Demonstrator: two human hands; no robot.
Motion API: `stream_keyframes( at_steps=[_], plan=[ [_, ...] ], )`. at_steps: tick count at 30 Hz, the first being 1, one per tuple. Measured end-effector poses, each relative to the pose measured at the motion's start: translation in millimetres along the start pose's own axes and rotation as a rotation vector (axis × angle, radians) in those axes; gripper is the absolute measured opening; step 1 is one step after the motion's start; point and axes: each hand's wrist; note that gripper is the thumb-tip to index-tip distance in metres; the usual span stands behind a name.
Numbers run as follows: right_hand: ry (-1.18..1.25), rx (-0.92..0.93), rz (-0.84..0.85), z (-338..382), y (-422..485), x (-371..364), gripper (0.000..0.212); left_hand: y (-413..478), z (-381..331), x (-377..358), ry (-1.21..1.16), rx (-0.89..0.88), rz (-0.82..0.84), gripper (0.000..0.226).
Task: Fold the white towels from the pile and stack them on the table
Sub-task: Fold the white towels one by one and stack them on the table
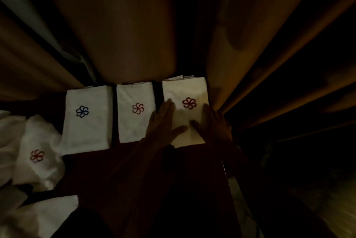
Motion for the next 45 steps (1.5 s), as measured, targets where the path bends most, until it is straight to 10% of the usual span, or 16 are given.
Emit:
stream_keyframes(
  at_steps=[15, 45],
  plan=[
    [0.125, 0.297, -0.15, 69, -39, 21, 0.079, -49, 21, 68, -0.01, 0.028, -0.122, 0.1],
    [0.017, 0.986, 0.44, 420, -272, -199, 0.062, -458, 311, 207, 0.184, 0.604, -0.304, 0.055]
  ],
)
Point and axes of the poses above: each hand's wrist, its own y-axis towards the middle knuckle, its own x-axis out of the back of the hand, z = x × y
